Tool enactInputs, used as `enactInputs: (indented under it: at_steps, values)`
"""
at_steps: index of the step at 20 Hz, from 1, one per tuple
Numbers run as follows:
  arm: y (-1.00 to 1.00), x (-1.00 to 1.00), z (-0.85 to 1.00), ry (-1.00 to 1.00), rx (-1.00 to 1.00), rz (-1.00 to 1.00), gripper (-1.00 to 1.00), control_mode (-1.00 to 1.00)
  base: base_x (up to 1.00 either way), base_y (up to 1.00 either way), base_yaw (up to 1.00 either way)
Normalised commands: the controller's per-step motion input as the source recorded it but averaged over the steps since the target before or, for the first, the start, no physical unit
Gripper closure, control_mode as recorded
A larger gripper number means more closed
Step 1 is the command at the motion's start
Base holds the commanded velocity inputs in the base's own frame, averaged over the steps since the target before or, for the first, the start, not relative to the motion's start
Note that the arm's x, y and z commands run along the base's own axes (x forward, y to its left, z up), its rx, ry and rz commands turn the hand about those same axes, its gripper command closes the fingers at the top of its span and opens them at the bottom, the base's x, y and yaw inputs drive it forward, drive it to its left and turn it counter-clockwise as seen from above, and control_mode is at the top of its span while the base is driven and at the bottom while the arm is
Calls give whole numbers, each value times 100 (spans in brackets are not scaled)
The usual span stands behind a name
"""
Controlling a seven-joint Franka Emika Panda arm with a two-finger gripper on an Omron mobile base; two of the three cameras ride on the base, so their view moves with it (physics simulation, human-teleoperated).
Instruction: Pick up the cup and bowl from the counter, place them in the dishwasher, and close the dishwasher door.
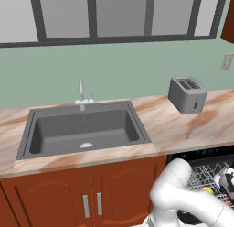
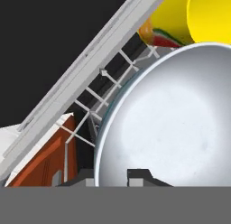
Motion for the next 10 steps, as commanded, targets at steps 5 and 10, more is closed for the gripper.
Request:
enactInputs:
  at_steps: [5, 10]
  values:
    - [-17, 10, -38, 0, 0, 0, 100, -100, 0, 0, 0]
    - [-13, 12, -32, 0, 0, 0, 100, -100, 0, 0, 0]
